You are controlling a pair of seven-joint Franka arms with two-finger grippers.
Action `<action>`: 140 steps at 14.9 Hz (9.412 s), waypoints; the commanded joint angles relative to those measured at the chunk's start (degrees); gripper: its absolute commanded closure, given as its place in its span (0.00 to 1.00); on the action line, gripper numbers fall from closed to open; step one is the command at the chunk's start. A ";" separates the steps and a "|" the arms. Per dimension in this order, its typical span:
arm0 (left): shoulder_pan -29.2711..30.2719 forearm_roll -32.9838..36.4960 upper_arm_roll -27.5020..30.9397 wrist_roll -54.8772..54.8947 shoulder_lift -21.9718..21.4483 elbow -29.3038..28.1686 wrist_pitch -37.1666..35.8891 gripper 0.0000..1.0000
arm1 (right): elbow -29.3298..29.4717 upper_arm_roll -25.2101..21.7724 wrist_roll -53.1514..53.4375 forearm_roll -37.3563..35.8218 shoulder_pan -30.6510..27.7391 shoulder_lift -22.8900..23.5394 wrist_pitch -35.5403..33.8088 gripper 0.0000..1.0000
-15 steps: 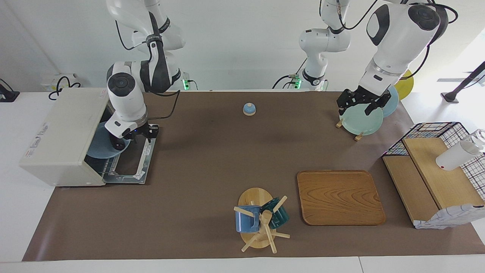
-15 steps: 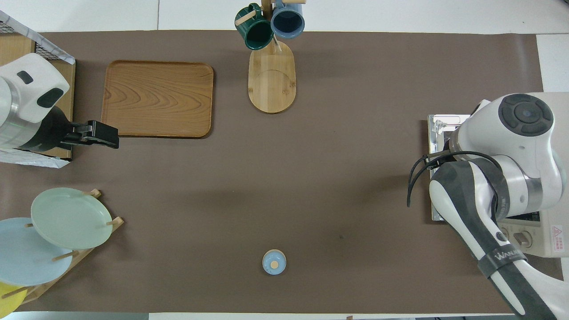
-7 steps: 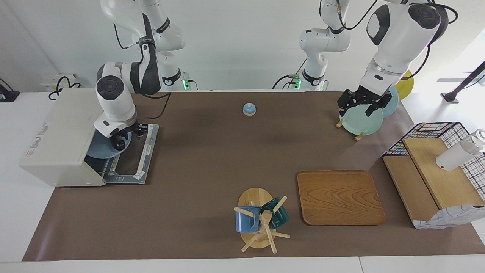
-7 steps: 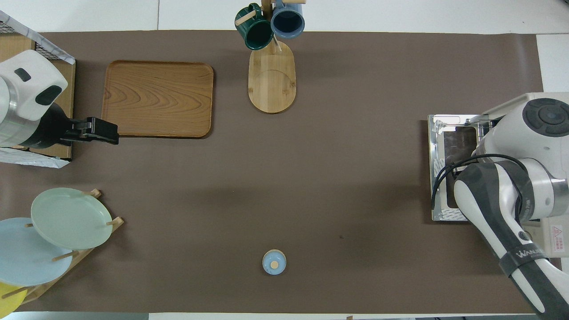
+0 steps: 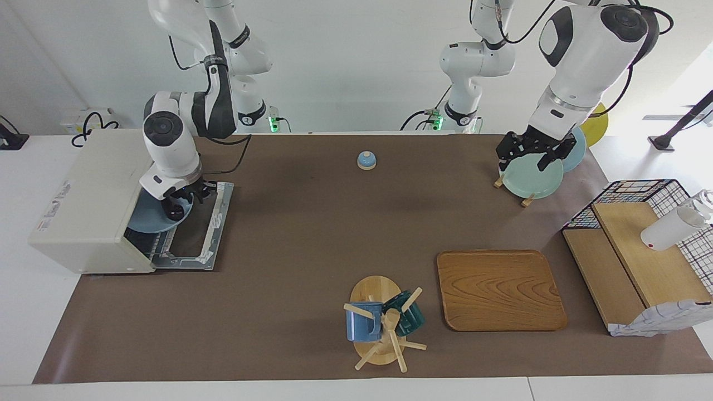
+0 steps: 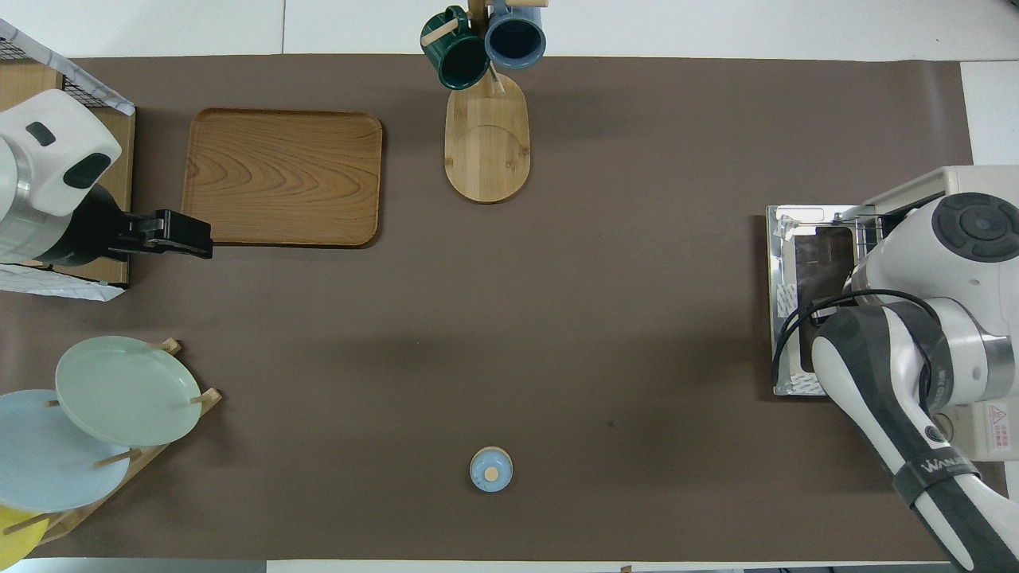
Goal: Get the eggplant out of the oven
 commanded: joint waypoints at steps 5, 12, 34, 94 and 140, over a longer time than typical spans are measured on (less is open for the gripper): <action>0.59 1.11 -0.51 -0.32 -1.17 -1.31 1.23 0.00 | -4.09 0.35 -0.27 -2.47 -1.57 -2.40 3.34 1.00; 0.59 0.94 -0.42 -0.32 -1.08 -1.22 1.93 0.00 | 13.65 1.05 7.18 -0.55 14.65 3.22 -8.08 1.00; 1.38 0.67 -0.42 0.03 -0.99 -1.48 3.78 0.00 | 31.42 2.63 47.63 18.00 42.81 26.07 4.30 0.88; -27.13 -0.03 -0.07 -43.53 13.68 -9.86 30.17 1.00 | 13.04 1.93 -12.21 -7.86 -3.85 -0.12 -13.87 1.00; 0.76 2.43 1.42 -0.67 2.54 6.01 -7.12 0.00 | 25.18 0.79 -4.40 12.47 -0.17 -6.18 -24.34 0.00</action>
